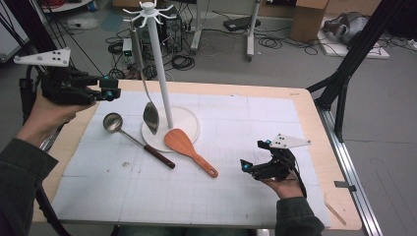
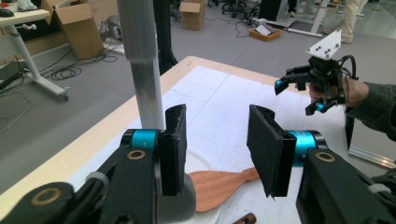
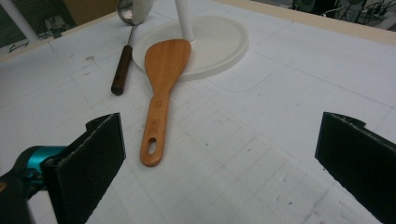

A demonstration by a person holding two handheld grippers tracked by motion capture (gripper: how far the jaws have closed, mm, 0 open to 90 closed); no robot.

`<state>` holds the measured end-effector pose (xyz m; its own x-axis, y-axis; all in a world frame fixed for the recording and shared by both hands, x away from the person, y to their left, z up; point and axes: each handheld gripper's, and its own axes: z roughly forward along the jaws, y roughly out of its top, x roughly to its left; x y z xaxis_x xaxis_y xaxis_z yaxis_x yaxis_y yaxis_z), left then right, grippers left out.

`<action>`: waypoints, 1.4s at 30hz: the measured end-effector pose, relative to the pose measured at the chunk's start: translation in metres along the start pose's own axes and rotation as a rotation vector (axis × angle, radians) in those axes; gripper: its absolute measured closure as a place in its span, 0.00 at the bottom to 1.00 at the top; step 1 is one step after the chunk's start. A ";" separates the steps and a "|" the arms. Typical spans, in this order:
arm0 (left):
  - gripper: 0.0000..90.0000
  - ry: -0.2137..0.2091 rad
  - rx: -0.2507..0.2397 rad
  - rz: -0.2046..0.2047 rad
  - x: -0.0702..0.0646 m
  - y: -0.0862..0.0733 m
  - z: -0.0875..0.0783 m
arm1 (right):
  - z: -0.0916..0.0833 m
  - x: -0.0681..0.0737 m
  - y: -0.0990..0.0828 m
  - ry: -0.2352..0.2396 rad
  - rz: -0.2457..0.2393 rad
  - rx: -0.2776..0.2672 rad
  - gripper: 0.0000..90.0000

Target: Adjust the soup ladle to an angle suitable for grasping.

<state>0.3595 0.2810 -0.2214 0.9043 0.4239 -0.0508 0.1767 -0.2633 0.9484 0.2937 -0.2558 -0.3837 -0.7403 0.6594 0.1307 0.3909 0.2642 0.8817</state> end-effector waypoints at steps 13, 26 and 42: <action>0.42 0.025 0.034 -0.022 -0.017 -0.049 0.008 | 0.028 0.023 0.016 0.058 -0.048 0.039 0.06; 0.30 0.004 0.069 -0.041 -0.035 -0.084 0.016 | 0.086 0.053 0.038 0.118 -0.095 0.087 0.06; 0.25 0.014 0.070 -0.028 -0.052 -0.109 0.023 | 0.152 0.075 0.046 0.186 -0.110 0.158 0.19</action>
<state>0.3018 0.2680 -0.3290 0.8934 0.4434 -0.0719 0.2288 -0.3115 0.9223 0.3393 -0.0877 -0.4020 -0.8652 0.4838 0.1314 0.3718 0.4432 0.8157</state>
